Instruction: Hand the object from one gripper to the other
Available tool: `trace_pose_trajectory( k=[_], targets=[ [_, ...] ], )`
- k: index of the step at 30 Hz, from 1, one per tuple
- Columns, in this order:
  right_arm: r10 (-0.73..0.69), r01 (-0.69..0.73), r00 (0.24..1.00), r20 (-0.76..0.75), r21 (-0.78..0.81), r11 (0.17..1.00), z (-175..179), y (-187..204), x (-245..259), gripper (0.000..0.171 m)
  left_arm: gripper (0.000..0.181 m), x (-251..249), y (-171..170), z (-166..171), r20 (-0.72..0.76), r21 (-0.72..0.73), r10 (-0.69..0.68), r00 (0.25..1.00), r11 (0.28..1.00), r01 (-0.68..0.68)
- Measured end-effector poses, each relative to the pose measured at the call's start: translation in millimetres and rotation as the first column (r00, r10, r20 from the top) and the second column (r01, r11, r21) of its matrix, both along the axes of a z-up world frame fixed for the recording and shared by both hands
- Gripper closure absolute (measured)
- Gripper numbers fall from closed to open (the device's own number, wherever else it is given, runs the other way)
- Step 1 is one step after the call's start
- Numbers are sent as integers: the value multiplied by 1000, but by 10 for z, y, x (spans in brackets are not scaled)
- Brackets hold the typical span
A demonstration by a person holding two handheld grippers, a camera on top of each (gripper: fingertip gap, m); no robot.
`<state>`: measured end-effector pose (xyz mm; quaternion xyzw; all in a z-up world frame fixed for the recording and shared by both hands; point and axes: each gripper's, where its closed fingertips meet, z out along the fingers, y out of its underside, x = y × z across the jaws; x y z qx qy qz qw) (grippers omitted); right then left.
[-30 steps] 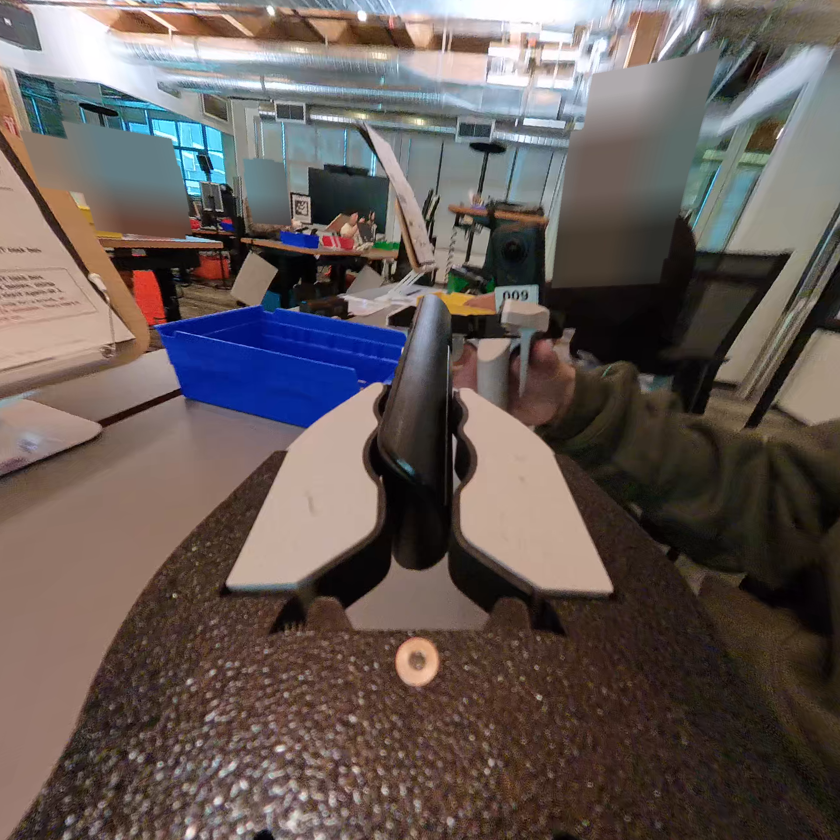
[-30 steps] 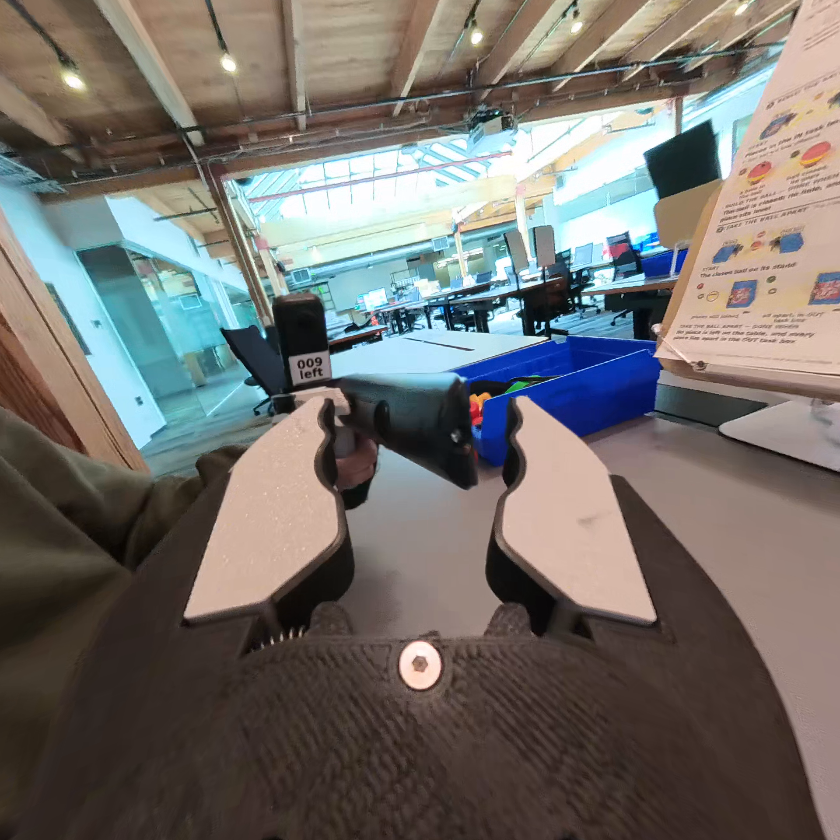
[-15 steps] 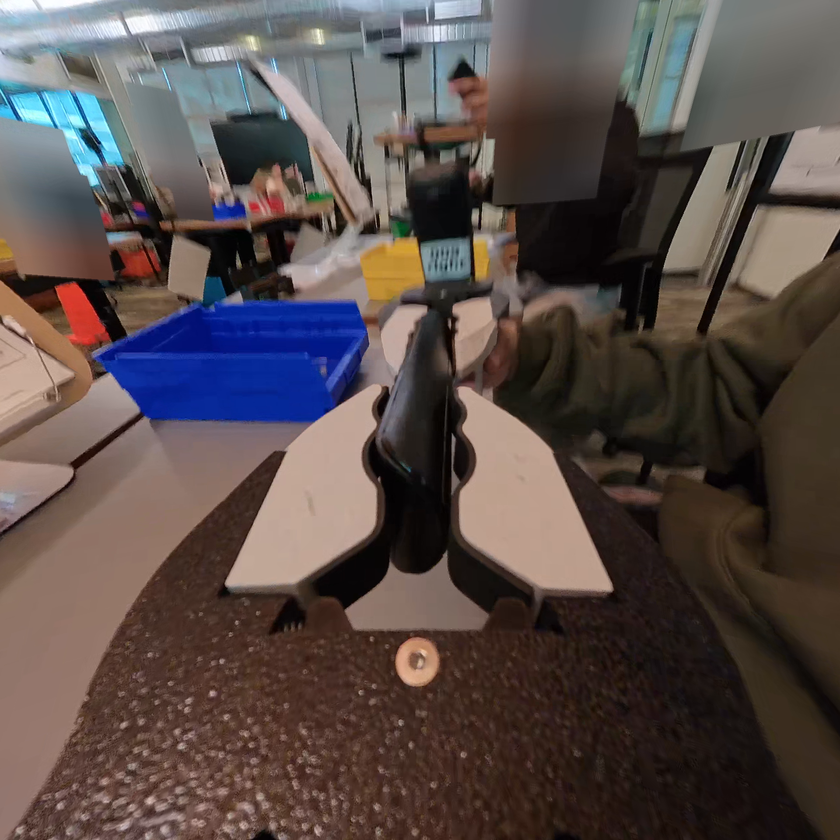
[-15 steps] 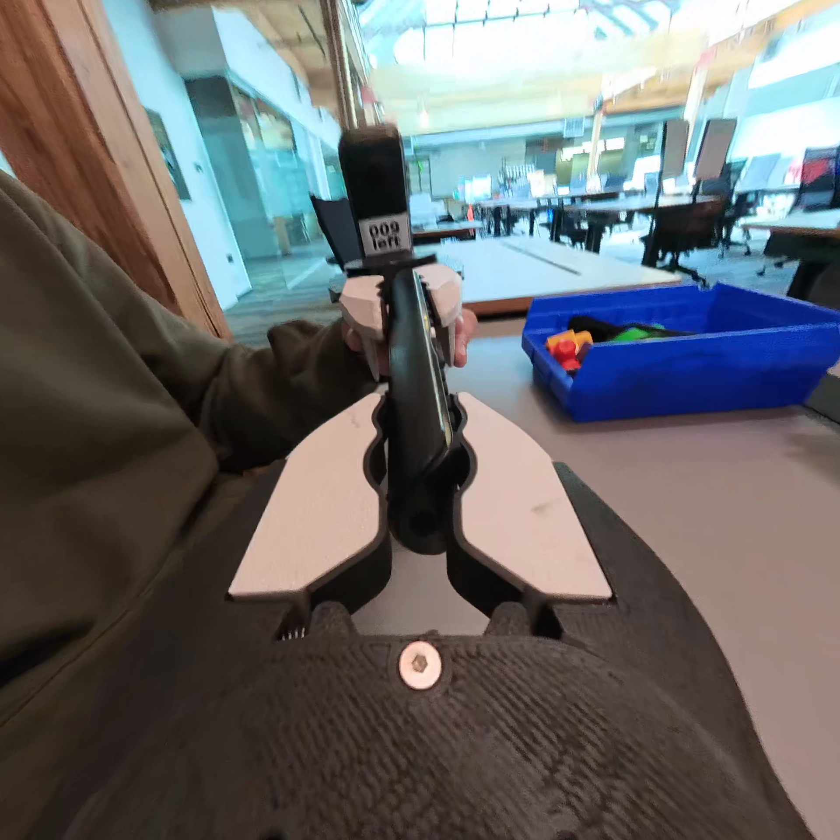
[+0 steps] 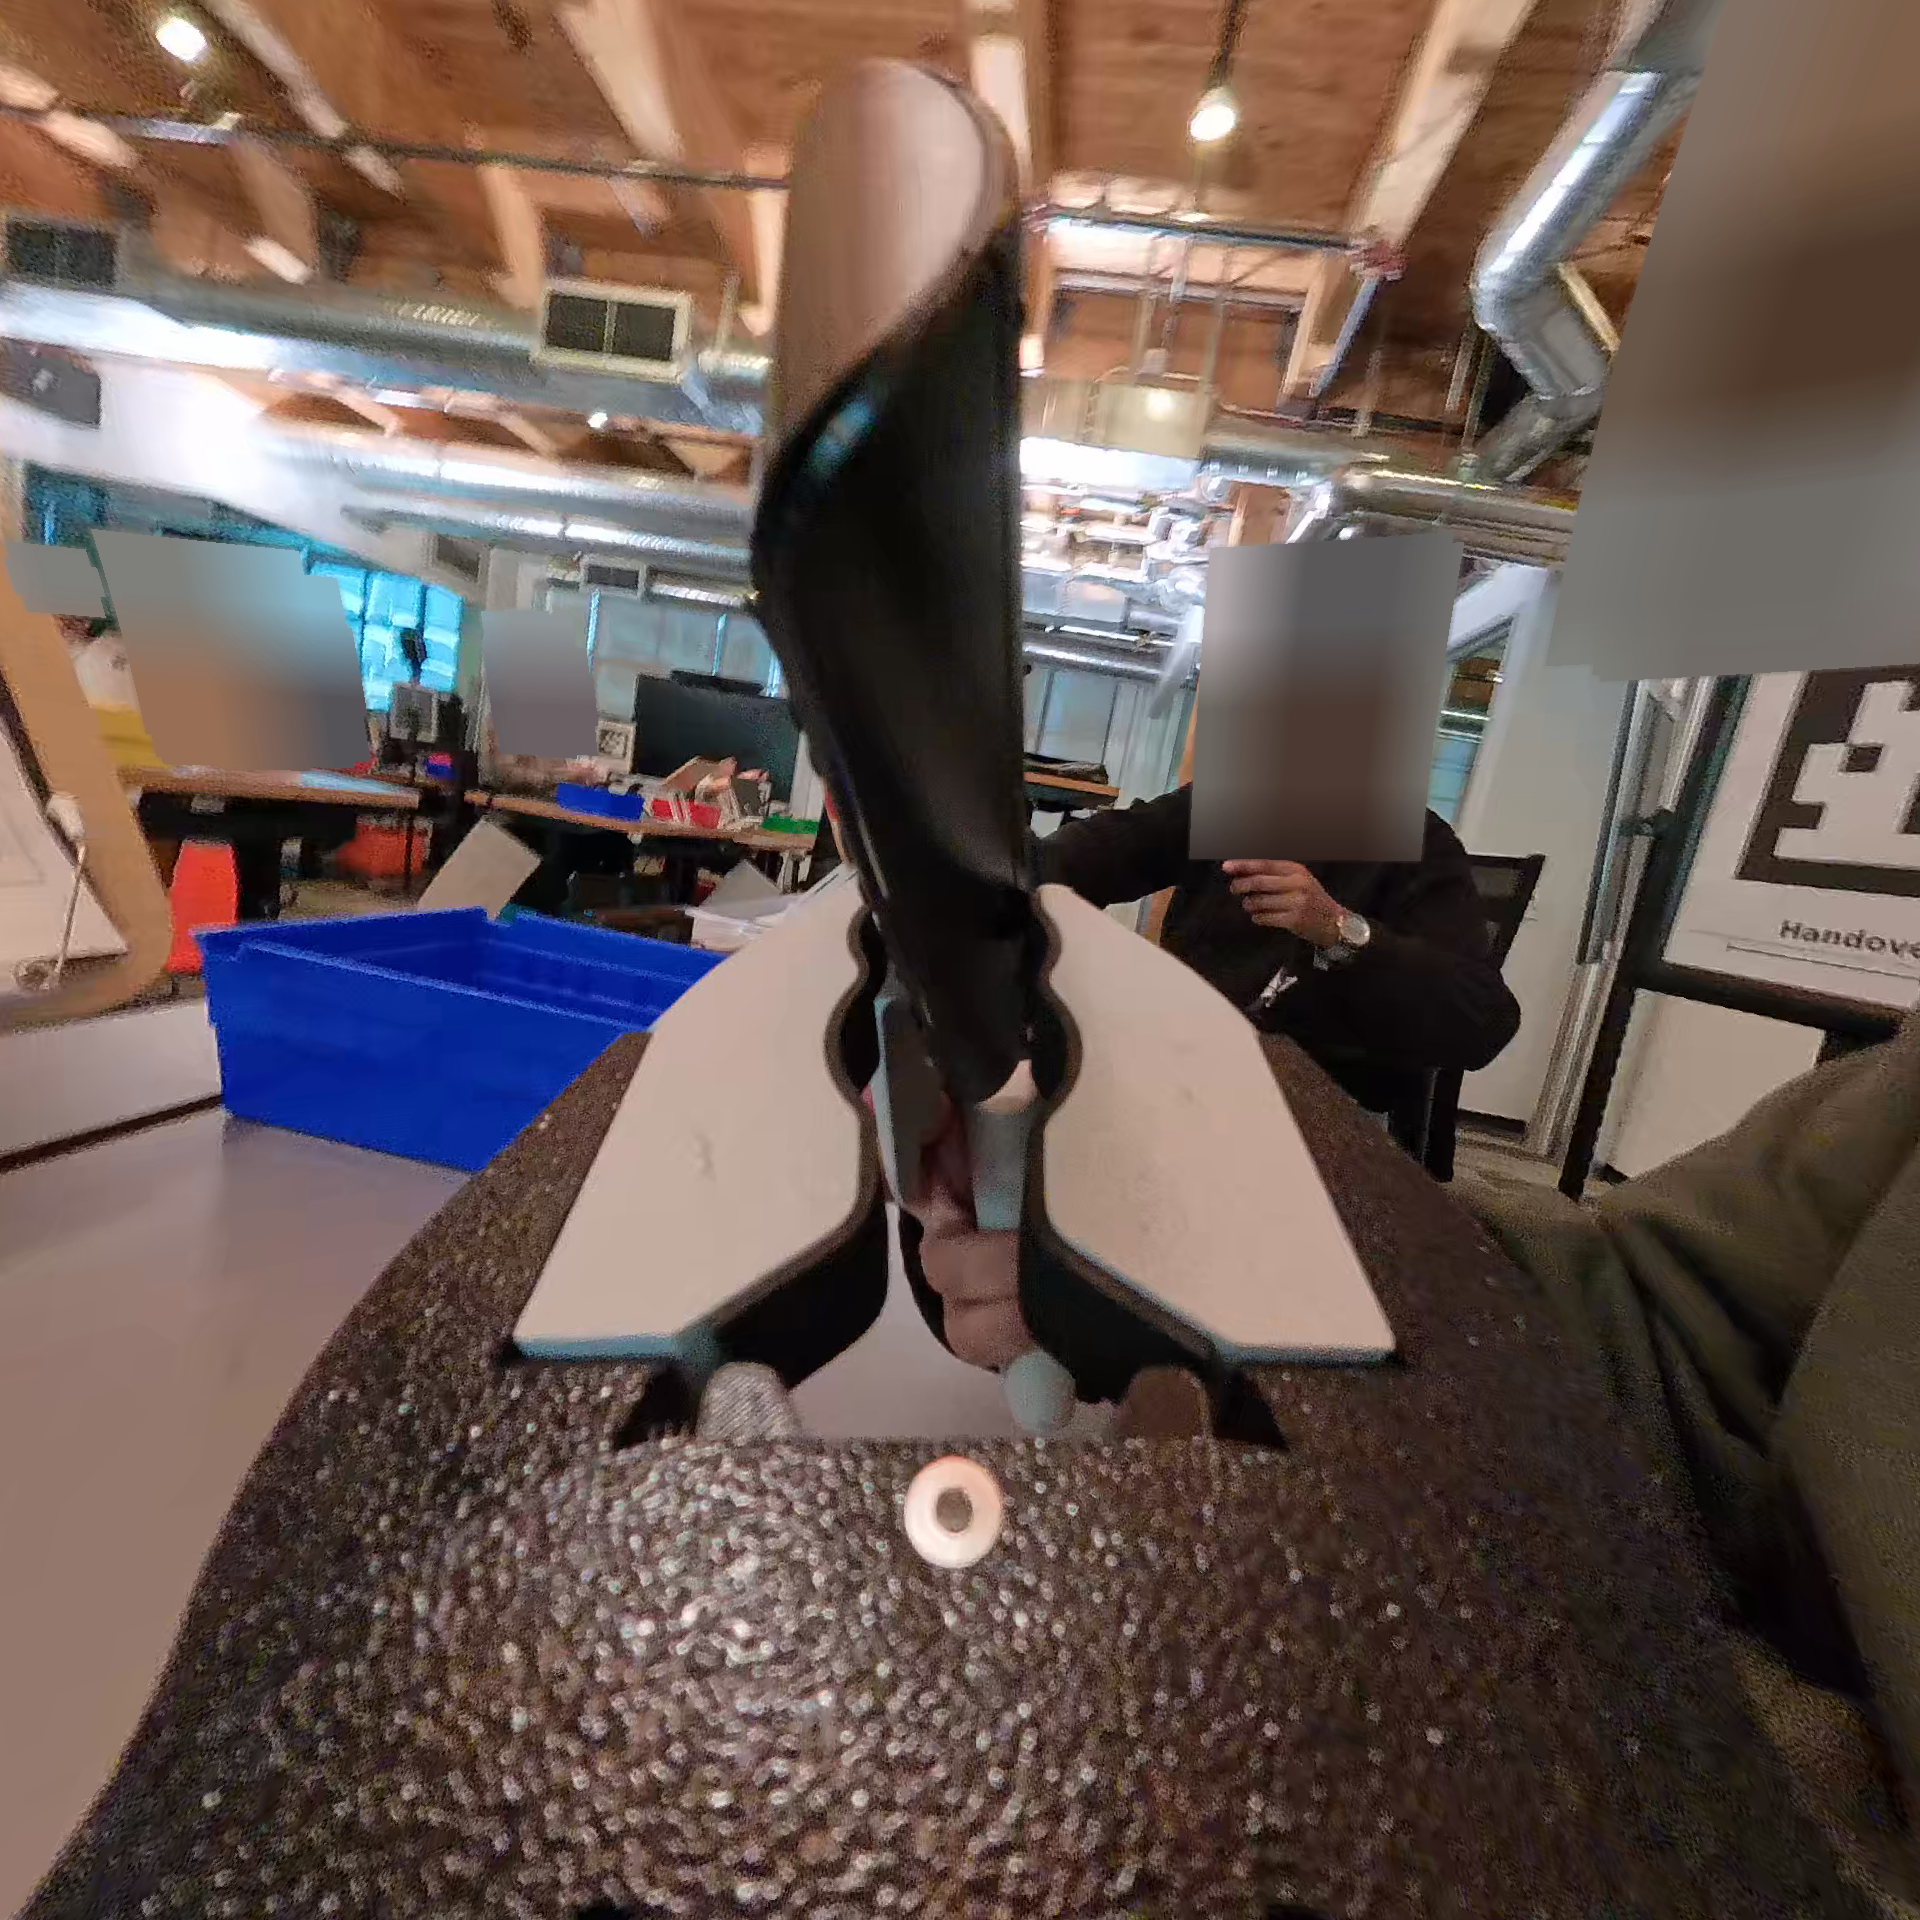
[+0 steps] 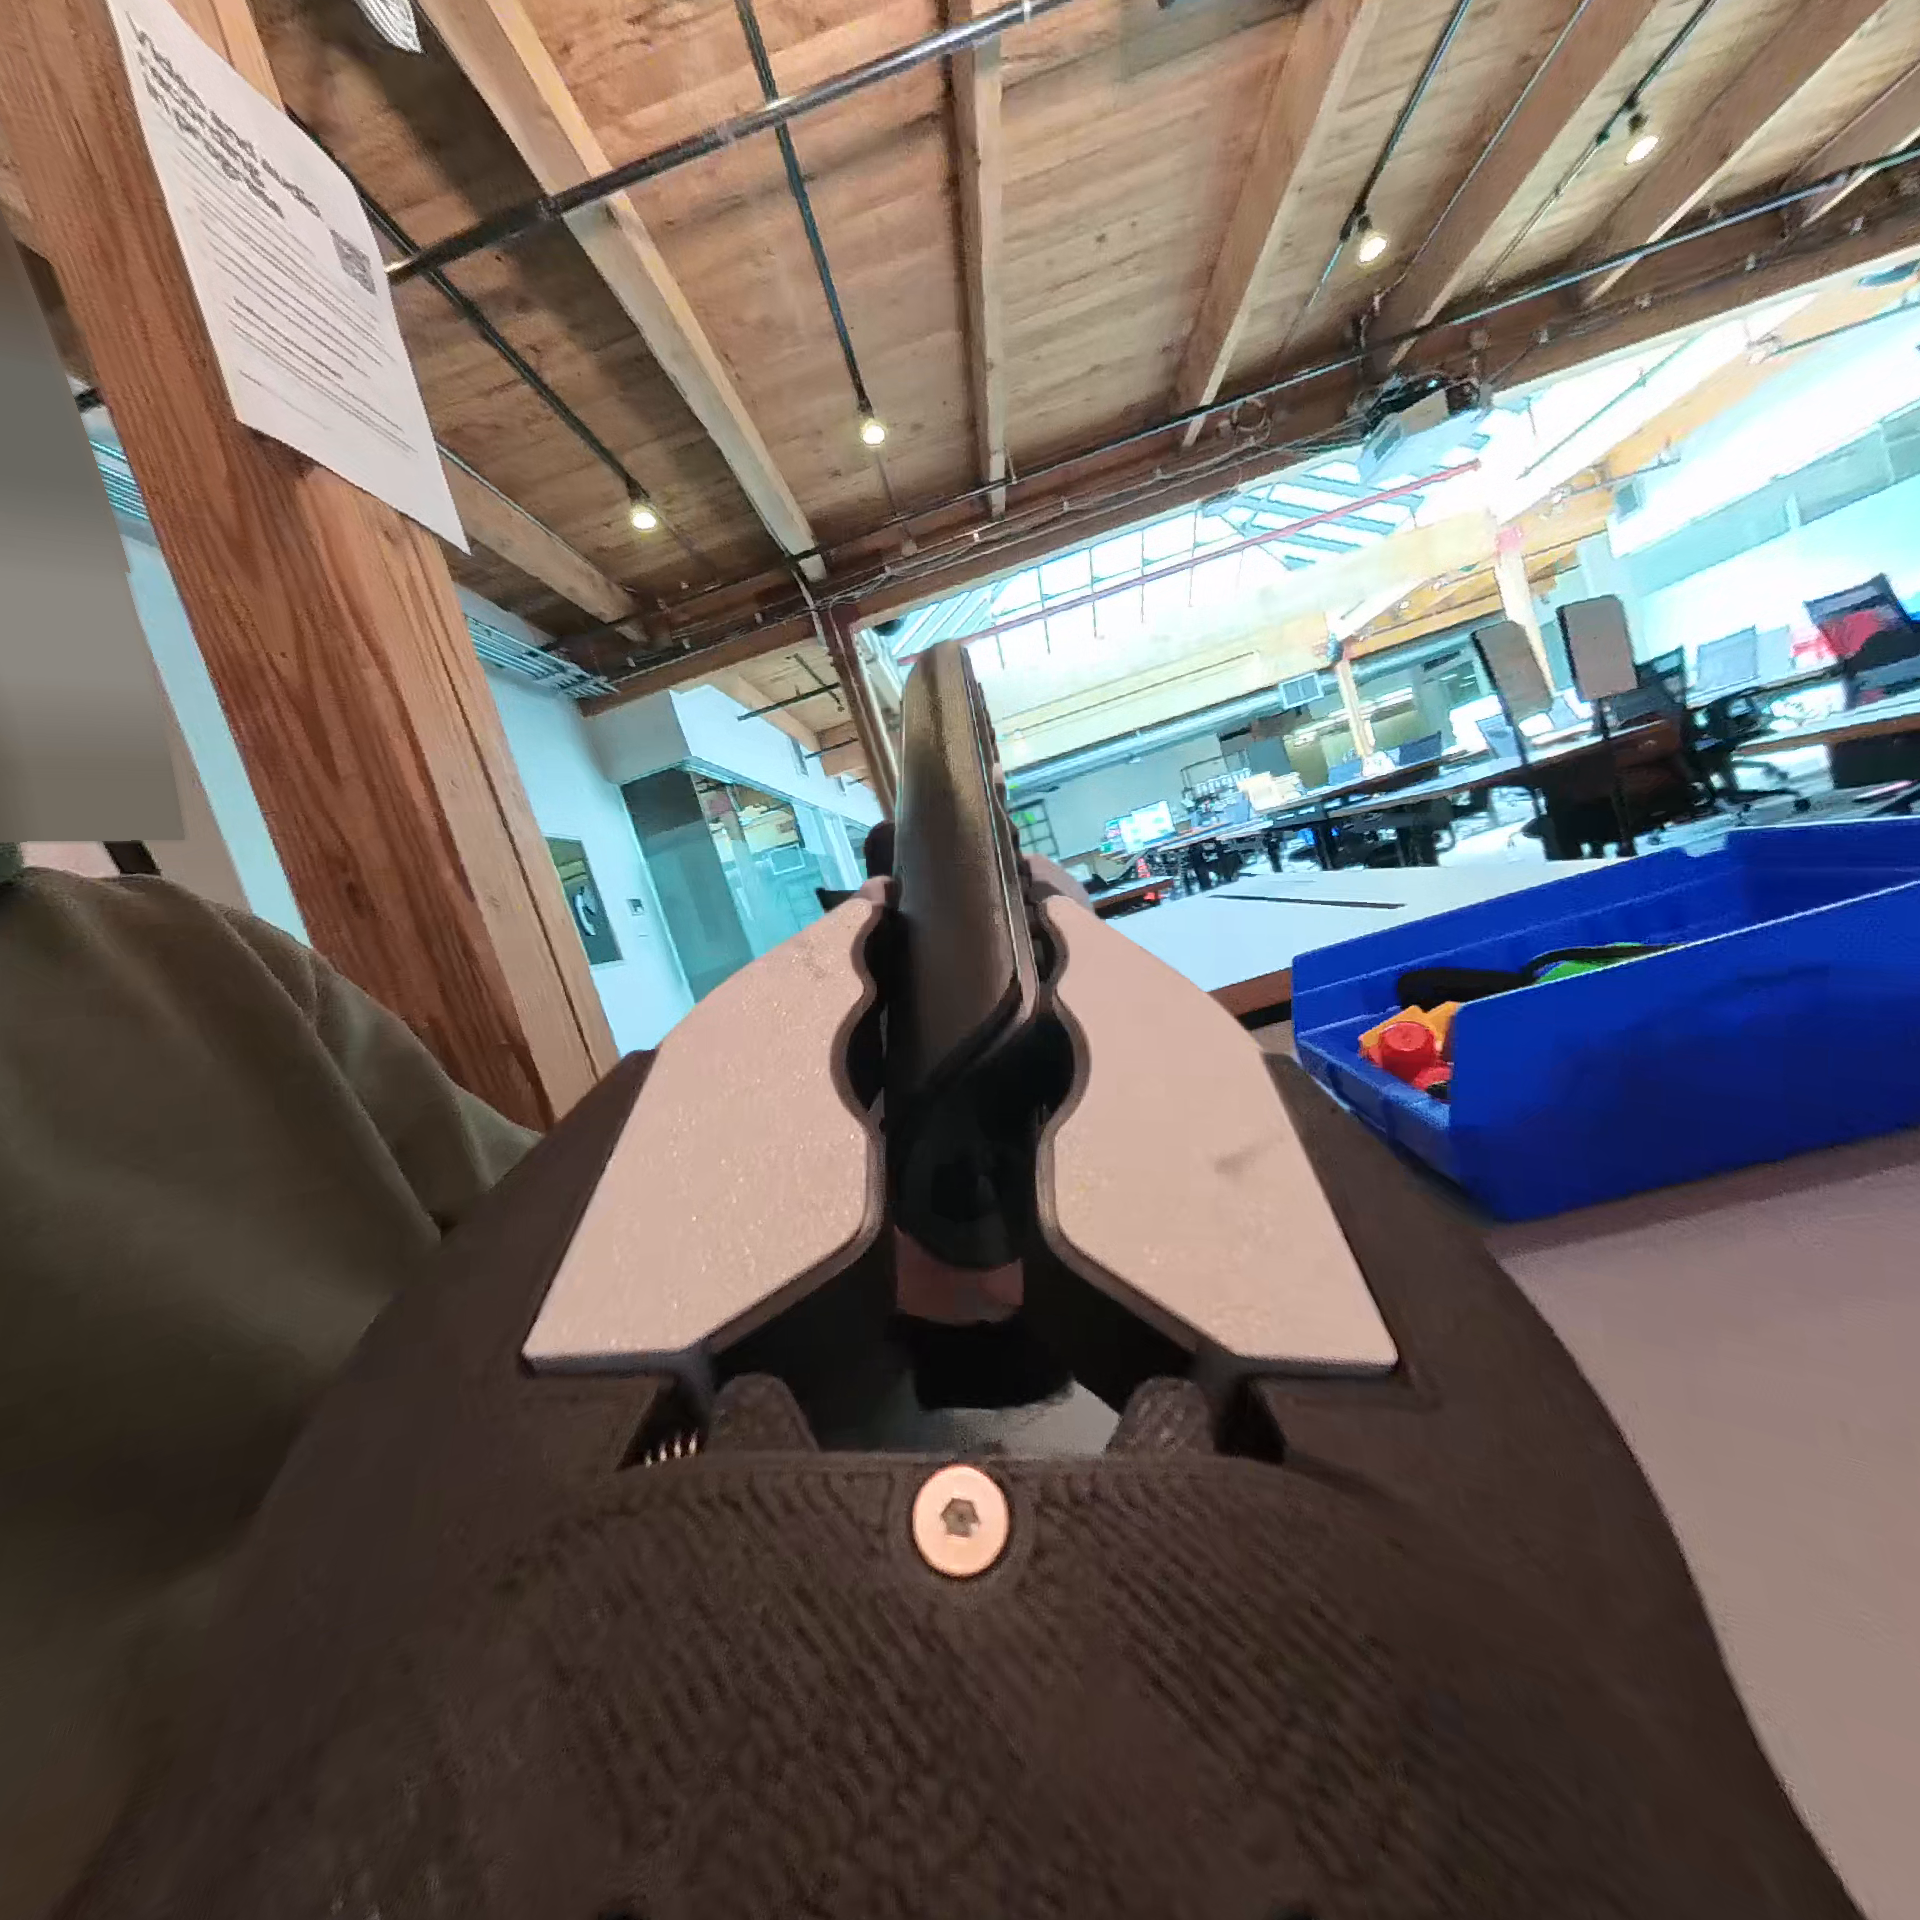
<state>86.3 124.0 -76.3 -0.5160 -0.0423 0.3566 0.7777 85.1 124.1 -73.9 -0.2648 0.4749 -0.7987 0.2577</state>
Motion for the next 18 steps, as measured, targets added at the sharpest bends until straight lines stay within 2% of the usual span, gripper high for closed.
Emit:
trace_pose_trajectory(
  k=[3, 5, 8, 10, 12, 14, 16, 18],
  targets=[
    [43, -43, 999, -3, -42, 998, -38, 18, -39, 144, 158, -26, 7, 8, 12, 56, 6, 1000, 998, -7],
    [23, -21, 1000, 20, -75, 997, -89, 25, 1, 140, 159, -18, -18, -14, 12, 124, 32, 999, 992, -33],
    [-136, 157, 979, 155, -138, 978, -201, 59, 180, 125, 159, 64, -10, -96, -53, 210, 95, 994, 974, -82],
    [-297, 354, 905, 305, -152, 923, -245, 65, 374, 108, 159, 158, 80, -190, -114, 296, 197, 974, 942, -156],
    [-405, 500, 801, 442, -121, 857, -210, 46, 476, 100, 159, 234, 205, -274, -117, 428, 345, 931, 864, -266],
    [-471, 572, 735, 488, -71, 817, -88, 40, 457, 98, 159, 287, 303, -358, -57, 591, 495, 867, 717, -371],
    [-497, 581, 725, 476, -36, 813, 38, 63, 322, 103, 159, 321, 344, -422, 40, 710, 598, 800, 547, -444],
    [-506, 587, 715, 482, -20, 810, 82, 117, 186, 103, 159, 337, 331, -454, 120, 761, 647, 753, 427, -488]
  ],
)
